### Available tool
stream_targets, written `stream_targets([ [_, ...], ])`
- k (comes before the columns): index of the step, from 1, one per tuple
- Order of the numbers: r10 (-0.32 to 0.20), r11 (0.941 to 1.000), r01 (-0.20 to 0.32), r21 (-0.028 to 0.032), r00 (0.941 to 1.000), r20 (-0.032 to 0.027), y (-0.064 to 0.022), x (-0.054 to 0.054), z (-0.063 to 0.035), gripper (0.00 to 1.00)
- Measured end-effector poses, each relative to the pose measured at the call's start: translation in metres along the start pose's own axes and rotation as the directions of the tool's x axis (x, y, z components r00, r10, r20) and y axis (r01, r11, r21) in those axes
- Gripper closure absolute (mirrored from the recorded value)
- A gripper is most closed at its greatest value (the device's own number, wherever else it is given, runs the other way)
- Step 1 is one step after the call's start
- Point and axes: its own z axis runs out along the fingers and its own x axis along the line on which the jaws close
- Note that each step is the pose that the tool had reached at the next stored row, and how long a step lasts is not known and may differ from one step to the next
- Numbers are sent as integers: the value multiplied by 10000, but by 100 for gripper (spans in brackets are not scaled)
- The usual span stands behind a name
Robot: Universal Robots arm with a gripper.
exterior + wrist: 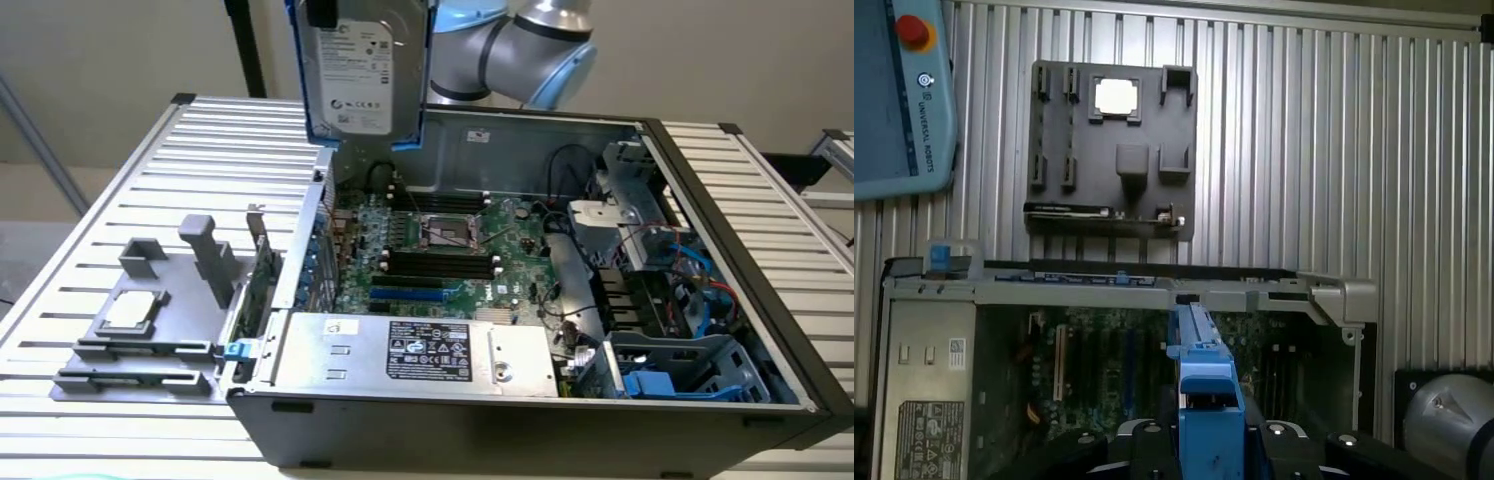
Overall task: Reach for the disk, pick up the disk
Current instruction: 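Pick up the disk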
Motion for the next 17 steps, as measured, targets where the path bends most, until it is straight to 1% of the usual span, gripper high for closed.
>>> stream_targets([
  [11, 1, 10000, -1, -20, 10000, 8, -498, 133, -32, 67],
  [17, 0, 10000, 0, -23, 10000, 9, -769, 225, -48, 67],
])
